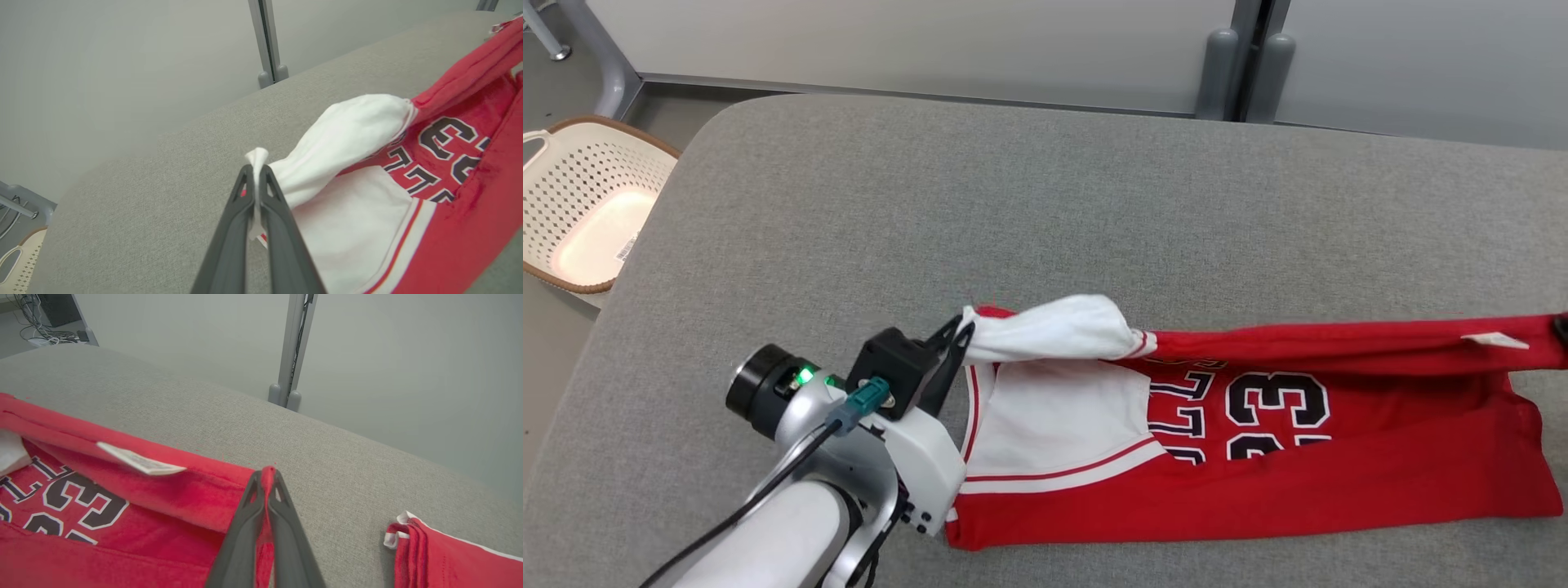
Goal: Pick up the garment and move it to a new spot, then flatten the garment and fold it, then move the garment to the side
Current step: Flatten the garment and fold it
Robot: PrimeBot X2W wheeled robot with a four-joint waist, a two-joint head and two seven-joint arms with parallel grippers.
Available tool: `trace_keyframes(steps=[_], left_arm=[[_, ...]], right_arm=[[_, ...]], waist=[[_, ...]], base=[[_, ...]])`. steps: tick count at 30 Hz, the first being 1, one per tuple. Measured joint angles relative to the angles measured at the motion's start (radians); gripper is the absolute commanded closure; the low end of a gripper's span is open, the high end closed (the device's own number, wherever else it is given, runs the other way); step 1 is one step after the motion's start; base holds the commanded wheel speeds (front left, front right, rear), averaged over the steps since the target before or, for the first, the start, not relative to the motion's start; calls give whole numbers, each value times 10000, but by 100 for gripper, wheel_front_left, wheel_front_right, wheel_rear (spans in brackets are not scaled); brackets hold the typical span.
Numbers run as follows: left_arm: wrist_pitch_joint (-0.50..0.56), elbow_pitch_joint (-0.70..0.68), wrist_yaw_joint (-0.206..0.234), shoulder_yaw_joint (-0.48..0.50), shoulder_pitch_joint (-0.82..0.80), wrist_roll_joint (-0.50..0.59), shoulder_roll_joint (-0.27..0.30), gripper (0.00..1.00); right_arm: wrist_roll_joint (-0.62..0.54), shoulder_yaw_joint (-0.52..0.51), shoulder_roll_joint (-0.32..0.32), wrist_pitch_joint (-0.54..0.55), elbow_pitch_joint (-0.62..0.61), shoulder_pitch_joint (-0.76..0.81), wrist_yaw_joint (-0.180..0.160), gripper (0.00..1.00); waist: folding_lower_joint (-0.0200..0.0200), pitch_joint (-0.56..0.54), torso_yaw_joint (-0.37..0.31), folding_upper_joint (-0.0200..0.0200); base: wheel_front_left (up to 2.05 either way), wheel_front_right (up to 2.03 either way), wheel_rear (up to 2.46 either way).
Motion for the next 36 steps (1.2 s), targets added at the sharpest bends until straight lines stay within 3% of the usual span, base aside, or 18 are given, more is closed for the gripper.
trace_keyframes(steps=[11, 20, 21, 22, 24, 28, 31, 36], left_arm=[[1089, -834, 15, -746, 1435, -355, 614, 100], [1599, -794, -136, -1170, 1707, -548, 662, 100], [1659, -750, -163, -1216, 1720, -575, 658, 100], [1770, -709, -209, -1258, 1744, -640, 642, 98], [1958, -635, -291, -1358, 1825, -744, 640, 0], [2017, -554, -276, -1348, 1845, -861, 642, 0], [1898, -428, -88, -1267, 1825, -602, 828, 0], [884, -445, 579, -523, 1716, -591, 585, 0]], right_arm=[[422, 1423, -364, 0, -194, 230, 2, 100], [1057, 3168, -742, 0, -134, -10, 0, 100], [1110, 3302, -769, 0, -98, -117, 2, 15], [1135, 3409, -786, 0, -33, -230, 0, 0], [1348, 3641, -805, 0, 17, -399, 0, 0], [1728, 4192, -849, 13, 71, -602, 0, 0], [1289, 4520, -1011, 44, 291, -876, 2, 0], [2284, 3733, -842, 25, 326, -1375, 0, 0]], waist=[[0, -105, -77, 0], [0, -176, -106, 0], [0, -174, -125, 0], [0, -171, -143, 0], [0, -173, -178, 0], [0, -216, -249, 0], [0, -286, -280, 0], [0, -435, -368, 0]], base=[[0, 0, 0], [0, 0, 0], [0, 0, 0], [0, 0, 0], [0, 0, 0], [0, 0, 0], [0, 0, 0], [0, 0, 0]])
